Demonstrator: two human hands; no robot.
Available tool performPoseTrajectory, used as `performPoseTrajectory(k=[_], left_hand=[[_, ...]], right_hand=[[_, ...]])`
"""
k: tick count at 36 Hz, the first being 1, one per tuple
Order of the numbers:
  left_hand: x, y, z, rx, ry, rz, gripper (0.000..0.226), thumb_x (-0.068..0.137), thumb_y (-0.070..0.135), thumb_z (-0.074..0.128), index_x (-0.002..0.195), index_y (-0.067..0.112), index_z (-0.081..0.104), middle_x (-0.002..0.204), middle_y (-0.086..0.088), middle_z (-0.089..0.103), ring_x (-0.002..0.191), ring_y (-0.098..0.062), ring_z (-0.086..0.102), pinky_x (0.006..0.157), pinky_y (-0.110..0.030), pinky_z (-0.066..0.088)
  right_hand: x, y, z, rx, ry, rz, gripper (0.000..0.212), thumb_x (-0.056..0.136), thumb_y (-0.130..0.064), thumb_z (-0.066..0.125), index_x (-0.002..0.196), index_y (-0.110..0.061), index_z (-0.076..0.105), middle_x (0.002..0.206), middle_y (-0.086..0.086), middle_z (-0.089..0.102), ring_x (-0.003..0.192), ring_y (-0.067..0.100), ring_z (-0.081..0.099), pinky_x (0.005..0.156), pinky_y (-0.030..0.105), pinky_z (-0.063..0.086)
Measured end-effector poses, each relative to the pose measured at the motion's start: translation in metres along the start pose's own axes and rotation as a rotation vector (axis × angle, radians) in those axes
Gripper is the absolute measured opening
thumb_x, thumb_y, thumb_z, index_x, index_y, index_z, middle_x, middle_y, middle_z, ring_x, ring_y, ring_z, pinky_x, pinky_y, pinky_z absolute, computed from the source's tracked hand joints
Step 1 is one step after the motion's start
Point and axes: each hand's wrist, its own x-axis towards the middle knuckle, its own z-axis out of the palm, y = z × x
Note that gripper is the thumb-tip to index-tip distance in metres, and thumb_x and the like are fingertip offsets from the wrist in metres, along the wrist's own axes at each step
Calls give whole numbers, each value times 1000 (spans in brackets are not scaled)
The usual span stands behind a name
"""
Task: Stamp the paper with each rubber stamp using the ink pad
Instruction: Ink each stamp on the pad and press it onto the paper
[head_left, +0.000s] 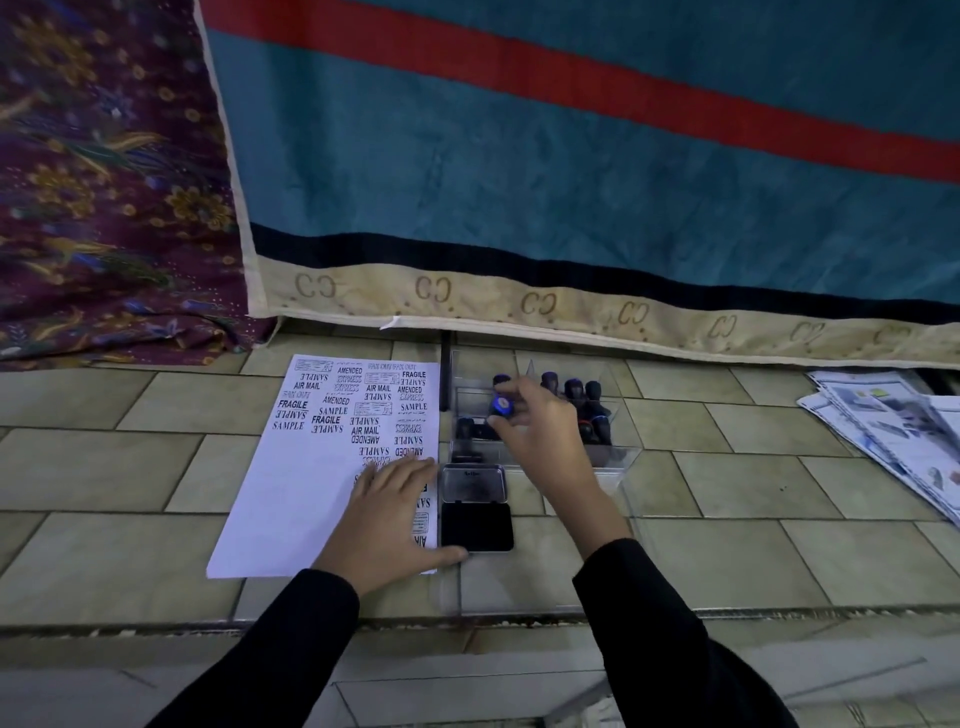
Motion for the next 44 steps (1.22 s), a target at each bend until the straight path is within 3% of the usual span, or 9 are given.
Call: performPoseTrajectory(k=[5,13,30,36,44], left_hand=[[0,-1,4,-15,18,6,110,57,91,43,147,30,29,154,15,28,143,-3,16,120,-36,-3],[-2,-1,4,9,27,22,101,60,90,43,142,33,34,152,16,29,142,-4,18,120,-38,0],[-1,-2,6,2,29,18,104,58,92,41,144,33,32,152,14,30,143,-5,19,120,-38,-1],[-2,-2,6,-3,44,24,101,59,90,44,141,32,36,151,13,32,142,-6,21,120,-38,1],[-2,0,5,-2,31,18,103,59,90,43,144,33,32,153,14,30,143,-5,19,119,-37,-2]], right_hand=[[-27,-11,-6,10,-37,-108,26,79,-7,73,104,-7,67,99,8,67,81,15,67,75,12,53],[-58,-12,0,-1,-126,-125,27,80,-7,71,106,-8,67,103,8,67,89,16,66,83,27,56],[-77,-15,8,-101,-152,-154,17,78,-9,72,94,-6,68,92,8,66,78,18,64,74,30,55],[-67,-21,12,-104,-136,-77,12,79,-8,71,89,-4,68,90,11,66,72,22,62,69,34,54],[-73,-17,11,-116,-195,-49,13,76,-8,74,87,-5,68,91,10,67,77,22,64,74,38,56]])
